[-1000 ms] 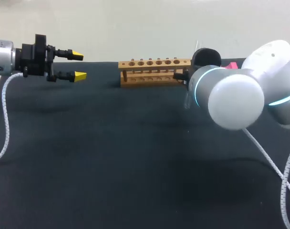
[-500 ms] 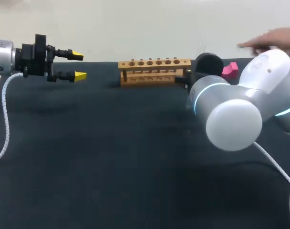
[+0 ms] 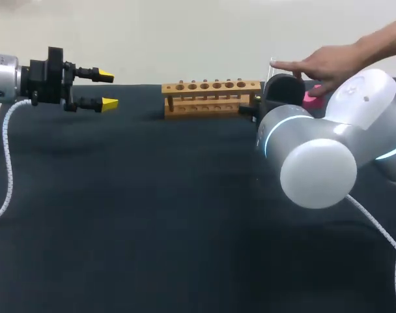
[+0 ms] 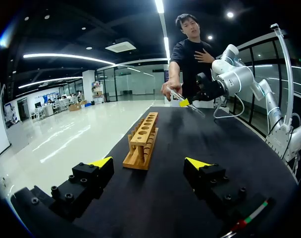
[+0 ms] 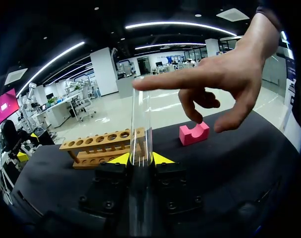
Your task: Grasp the test tube, adjust it, and insert it.
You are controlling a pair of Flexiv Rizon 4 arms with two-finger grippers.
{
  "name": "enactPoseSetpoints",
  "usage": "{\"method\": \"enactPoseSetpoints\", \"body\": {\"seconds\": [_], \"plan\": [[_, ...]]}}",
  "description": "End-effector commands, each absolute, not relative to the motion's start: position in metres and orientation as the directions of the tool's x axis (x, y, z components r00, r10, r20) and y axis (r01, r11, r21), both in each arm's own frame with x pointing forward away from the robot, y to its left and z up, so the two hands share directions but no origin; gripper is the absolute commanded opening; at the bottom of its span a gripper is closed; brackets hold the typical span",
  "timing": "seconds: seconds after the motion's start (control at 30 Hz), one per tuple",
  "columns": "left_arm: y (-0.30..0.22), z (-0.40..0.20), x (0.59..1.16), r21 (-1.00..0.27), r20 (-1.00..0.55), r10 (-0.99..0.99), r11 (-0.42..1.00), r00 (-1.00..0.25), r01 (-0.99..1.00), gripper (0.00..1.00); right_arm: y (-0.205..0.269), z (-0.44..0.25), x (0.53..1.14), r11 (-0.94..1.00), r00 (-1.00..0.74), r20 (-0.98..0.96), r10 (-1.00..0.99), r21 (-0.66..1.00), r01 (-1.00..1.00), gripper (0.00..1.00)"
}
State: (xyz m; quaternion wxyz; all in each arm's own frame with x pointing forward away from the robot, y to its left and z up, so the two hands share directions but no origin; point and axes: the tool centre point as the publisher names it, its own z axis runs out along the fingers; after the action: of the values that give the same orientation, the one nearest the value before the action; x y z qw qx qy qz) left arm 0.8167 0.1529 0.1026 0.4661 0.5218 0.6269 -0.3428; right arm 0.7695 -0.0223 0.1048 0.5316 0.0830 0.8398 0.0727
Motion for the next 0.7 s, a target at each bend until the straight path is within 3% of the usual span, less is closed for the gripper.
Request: {"method": "enactPoseSetpoints", "body": {"seconds": [0.03,0.43,0.7], "plan": [[0.153,0.102,0.817,0.06,-0.943,0.333,0.219,-0.017,0.974,1.0,-0.023,0.104,0.769,0.975,-0.418,-0.882,0.218,0.214,0.058,0.0],[0.153,0.102,0.817,0.06,-0.943,0.333,0.219,-0.017,0.974,1.0,-0.023,0.104,0.769,0.975,-0.418,-0.882,0.218,0.214,0.058,0.0],[0.153,0.102,0.817,0.06,-0.943,0.333,0.219,-0.017,0.974,1.0,-0.014,0.094,0.791,0.996,-0.47,-0.881,0.054,0.079,-0.032,0.0]]}}
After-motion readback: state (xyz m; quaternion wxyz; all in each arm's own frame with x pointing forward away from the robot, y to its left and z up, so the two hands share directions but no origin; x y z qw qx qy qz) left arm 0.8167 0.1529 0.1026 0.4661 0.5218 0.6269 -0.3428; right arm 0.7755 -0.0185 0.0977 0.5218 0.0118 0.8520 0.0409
